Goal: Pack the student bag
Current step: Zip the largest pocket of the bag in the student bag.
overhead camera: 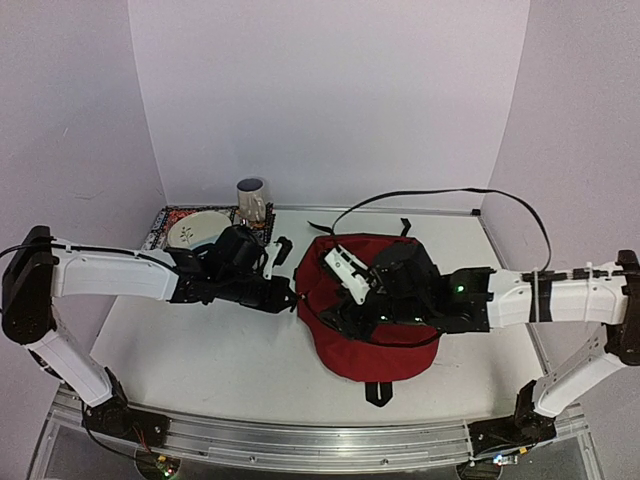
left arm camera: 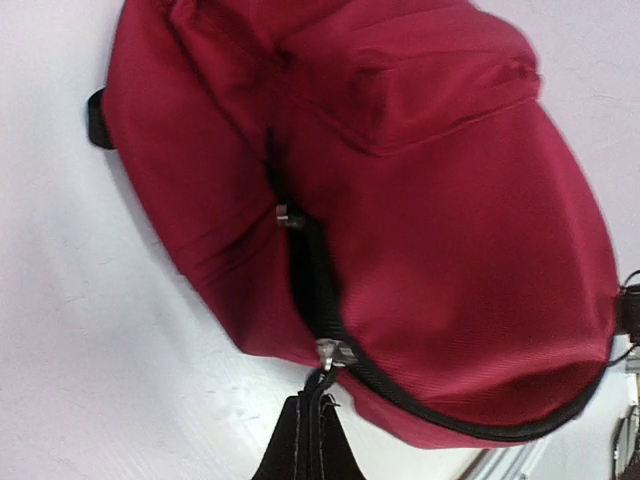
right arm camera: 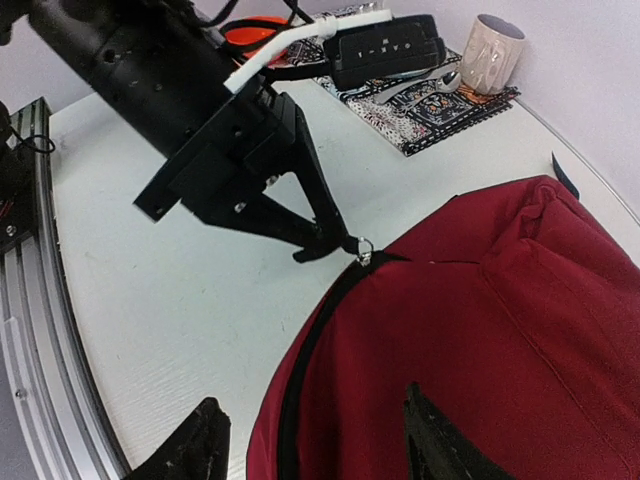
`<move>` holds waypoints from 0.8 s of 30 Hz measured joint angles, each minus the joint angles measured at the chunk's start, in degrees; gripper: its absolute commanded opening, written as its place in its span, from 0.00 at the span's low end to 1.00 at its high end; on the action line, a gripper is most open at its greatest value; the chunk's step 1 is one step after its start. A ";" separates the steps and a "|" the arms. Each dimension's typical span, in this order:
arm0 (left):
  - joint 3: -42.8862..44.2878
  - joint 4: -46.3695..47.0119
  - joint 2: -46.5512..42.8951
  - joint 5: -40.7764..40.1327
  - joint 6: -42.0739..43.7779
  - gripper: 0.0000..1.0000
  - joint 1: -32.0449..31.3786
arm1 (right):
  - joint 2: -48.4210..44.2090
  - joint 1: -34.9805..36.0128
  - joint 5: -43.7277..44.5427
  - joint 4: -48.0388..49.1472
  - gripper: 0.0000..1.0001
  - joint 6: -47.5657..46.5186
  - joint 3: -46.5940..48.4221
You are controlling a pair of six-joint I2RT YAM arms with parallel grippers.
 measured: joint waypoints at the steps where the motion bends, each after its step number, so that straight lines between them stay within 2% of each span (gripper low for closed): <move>1: -0.04 0.32 -0.60 0.20 -0.20 0.00 -0.60 | 1.69 0.00 -0.20 0.10 0.60 0.36 1.13; 7: -0.15 0.55 -3.21 0.47 -1.31 0.00 -2.81 | 10.22 0.00 -0.66 0.21 0.60 2.19 5.37; 9: -0.25 0.68 -3.67 0.76 -1.58 0.00 -2.85 | 12.35 0.00 -0.35 0.22 0.57 2.62 6.24; 11: -0.73 0.93 -4.01 0.83 -1.62 0.00 -2.85 | 14.00 0.00 0.32 0.13 0.45 3.08 6.75; 15: -1.49 0.95 -4.12 0.56 -1.60 0.00 -2.85 | 15.51 0.00 2.33 -0.25 0.07 3.74 7.05; 16: -1.54 0.90 -4.12 0.01 -1.55 0.00 -2.85 | 15.43 0.00 2.56 -0.35 0.01 3.84 7.04; 20: -1.54 0.74 -4.05 -3.43 -0.96 0.00 -2.69 | 12.74 0.00 3.16 -0.32 0.00 4.15 5.02; 24: -0.95 1.40 -2.56 -2.96 0.15 0.00 -1.93 | 5.46 -0.07 2.83 -0.16 0.00 3.72 0.23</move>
